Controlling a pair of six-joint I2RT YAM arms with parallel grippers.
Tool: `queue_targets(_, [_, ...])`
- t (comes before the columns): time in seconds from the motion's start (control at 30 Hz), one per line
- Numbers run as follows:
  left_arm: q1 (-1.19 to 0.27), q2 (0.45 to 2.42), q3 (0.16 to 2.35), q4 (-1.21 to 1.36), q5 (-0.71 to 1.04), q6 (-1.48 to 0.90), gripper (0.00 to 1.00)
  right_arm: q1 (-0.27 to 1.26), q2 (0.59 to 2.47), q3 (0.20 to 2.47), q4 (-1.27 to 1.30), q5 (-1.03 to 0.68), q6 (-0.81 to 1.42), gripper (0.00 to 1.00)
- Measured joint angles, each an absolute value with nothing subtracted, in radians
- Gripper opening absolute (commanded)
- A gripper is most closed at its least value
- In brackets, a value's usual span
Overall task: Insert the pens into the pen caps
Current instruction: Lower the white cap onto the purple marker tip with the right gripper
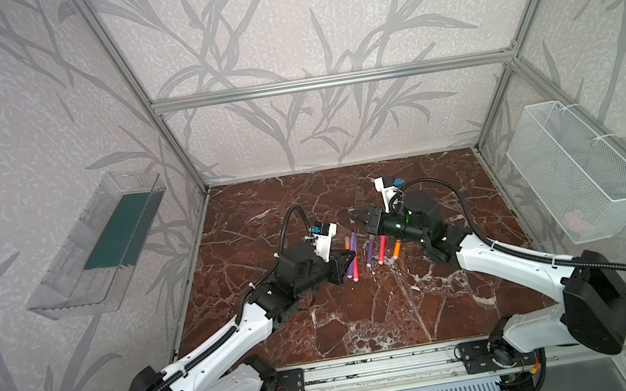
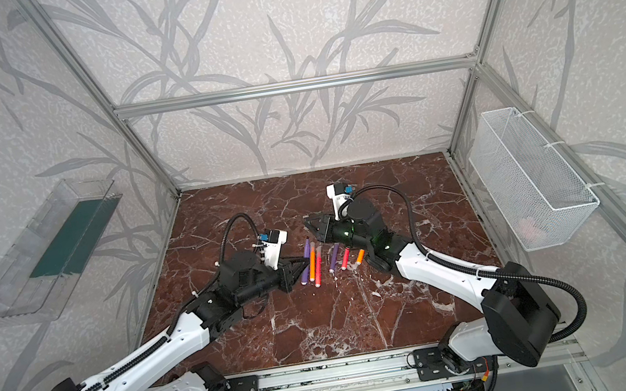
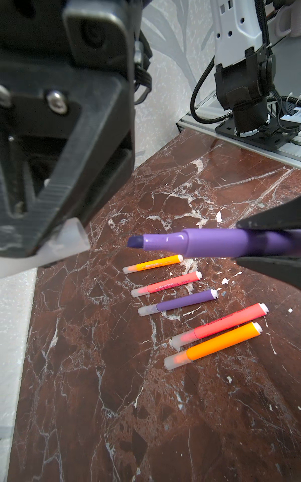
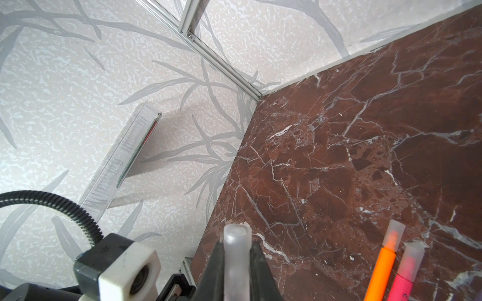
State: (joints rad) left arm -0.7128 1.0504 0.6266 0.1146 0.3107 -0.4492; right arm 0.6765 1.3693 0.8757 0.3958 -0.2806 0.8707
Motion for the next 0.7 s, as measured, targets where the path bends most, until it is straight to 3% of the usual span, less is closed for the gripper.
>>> queue_targets(0.7, [-0.713,1.071,0.633,0.142,0.297,-0.456,0.00,0.701,1.402,0.855,0.420,-0.269,0.890,0.02])
